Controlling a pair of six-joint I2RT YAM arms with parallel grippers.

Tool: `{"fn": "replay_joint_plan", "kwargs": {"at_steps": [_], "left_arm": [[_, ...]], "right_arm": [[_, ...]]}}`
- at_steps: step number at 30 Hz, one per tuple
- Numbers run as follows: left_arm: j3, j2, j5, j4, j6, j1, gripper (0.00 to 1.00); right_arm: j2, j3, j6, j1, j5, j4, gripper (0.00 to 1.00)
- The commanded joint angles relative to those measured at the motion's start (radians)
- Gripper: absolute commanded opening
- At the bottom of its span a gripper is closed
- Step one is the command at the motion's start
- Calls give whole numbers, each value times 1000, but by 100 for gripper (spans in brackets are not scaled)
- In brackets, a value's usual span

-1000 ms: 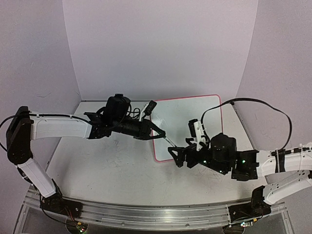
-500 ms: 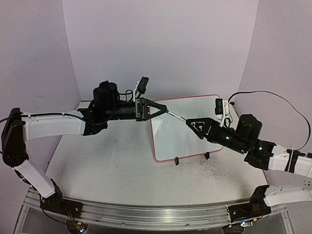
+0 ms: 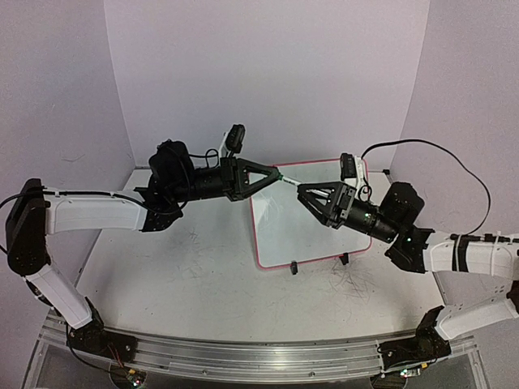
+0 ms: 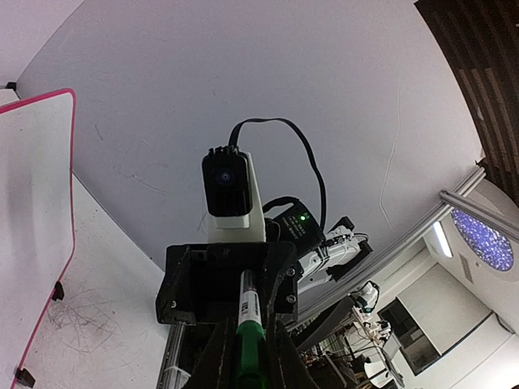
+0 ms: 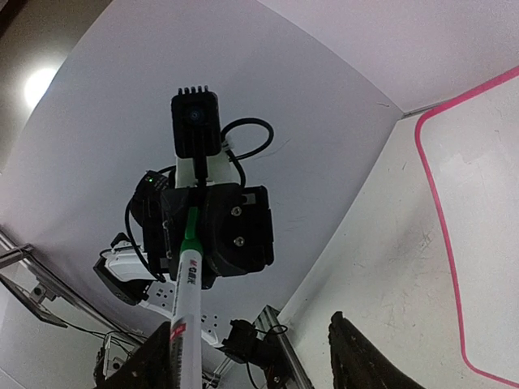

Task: Write a sentence on the whiteboard
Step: Open the pen cap from the whiteboard marker.

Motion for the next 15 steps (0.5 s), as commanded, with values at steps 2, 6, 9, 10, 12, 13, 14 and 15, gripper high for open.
{"fn": "replay_joint_plan", "kwargs": {"at_steps": [2, 6, 9, 10, 12, 13, 14, 15], "left_arm": [[-5, 17, 18, 98, -50, -5, 0], [-14, 23, 15, 106, -56, -5, 0], [-17, 29, 13, 112, -60, -5, 0], [-16, 31, 13, 114, -62, -5, 0], [-17, 33, 13, 118, -64, -5, 0], [-17, 34, 14, 119, -64, -5, 0], [-17, 34, 15, 120, -64, -5, 0], [-18, 35, 16, 120, -64, -5, 0]], "right_arm": [[19, 15, 73, -3, 1, 252, 50], [60, 36, 94, -2, -22, 293, 42], [89, 51, 109, -3, -46, 311, 41], [97, 55, 111, -2, -54, 316, 39], [109, 61, 112, -3, -66, 323, 37], [113, 62, 112, -3, -70, 327, 36], [115, 62, 112, -2, -72, 331, 34], [115, 61, 111, -3, -72, 333, 31]]}}
